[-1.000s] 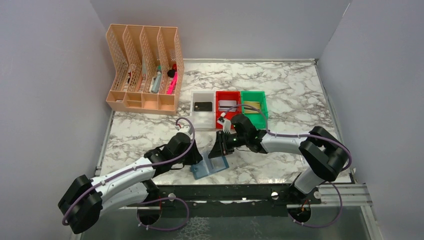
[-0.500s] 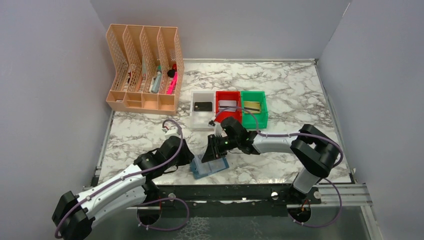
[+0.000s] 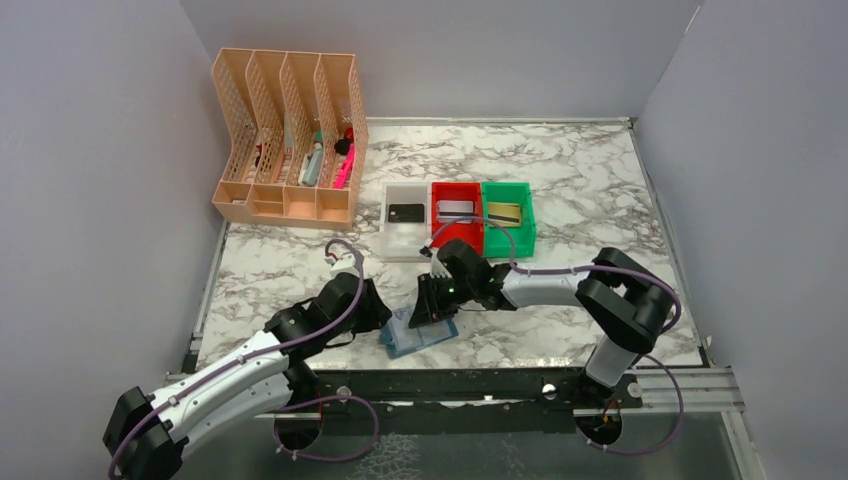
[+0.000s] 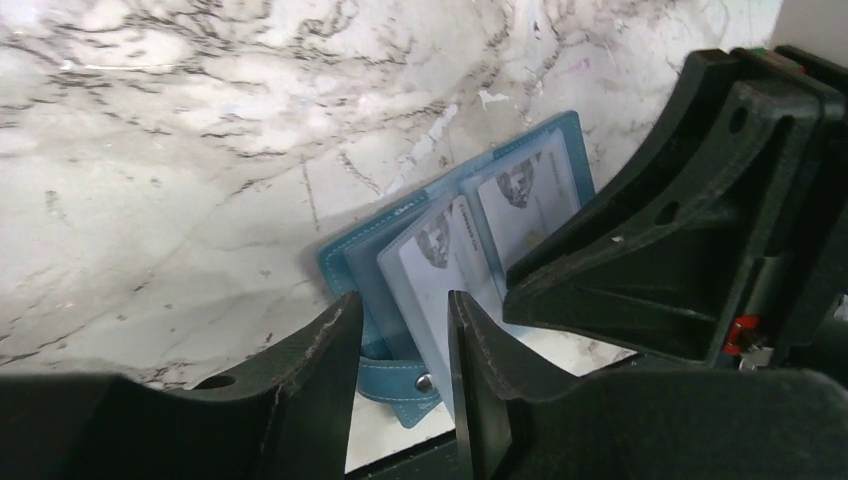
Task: Take the credit cards out of the card holder
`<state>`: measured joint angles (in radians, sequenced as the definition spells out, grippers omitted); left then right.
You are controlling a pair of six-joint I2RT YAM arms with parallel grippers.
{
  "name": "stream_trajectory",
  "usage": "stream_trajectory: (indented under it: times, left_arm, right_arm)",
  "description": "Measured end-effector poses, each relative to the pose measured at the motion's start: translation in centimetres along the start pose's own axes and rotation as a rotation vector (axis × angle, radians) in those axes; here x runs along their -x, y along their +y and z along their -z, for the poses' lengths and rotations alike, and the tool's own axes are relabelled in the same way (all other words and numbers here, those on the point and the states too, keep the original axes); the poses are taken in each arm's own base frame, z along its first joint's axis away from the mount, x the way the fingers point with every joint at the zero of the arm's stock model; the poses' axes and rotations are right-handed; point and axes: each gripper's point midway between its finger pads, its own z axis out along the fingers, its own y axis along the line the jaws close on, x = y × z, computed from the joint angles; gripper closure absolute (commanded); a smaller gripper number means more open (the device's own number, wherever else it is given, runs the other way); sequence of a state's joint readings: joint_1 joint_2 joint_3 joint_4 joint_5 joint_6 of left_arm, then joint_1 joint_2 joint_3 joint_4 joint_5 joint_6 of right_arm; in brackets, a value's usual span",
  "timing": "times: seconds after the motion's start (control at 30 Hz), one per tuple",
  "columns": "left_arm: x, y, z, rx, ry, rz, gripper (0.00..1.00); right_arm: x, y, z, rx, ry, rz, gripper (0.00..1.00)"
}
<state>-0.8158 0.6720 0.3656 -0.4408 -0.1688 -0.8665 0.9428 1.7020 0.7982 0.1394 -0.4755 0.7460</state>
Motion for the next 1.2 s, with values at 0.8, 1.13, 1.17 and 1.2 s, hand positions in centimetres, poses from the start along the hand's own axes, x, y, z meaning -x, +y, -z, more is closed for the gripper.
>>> stream_trajectory:
  times: [0.8,1.13,1.17,1.2]
  left_arm:
    - [-3.8,-0.7,-3.9,-0.035,0.192,-0.1,0.82]
    - [-3.8,-0.7,-4.0,-0.038,0.185,-0.103,0.83]
    - [-3.7,-0.7,-4.0,-0.038,0.184,-0.103,0.82]
    - [-3.8,-0.7,-4.0,-0.037,0.184,-0.103,0.82]
  right_arm:
    - [-0.2,-2.8,-0.2,-0.106,-0.093,-0.138,0.78]
    - [0.0,-2.9,0.2,-0.081,-0.103,-0.159,0.78]
    - [0.0,-3.0,0.3,-0.078,-0.104,-0.163,0.77]
    - [0.0,-3.0,0.5,-0.072,-0.102,-0.167,0.77]
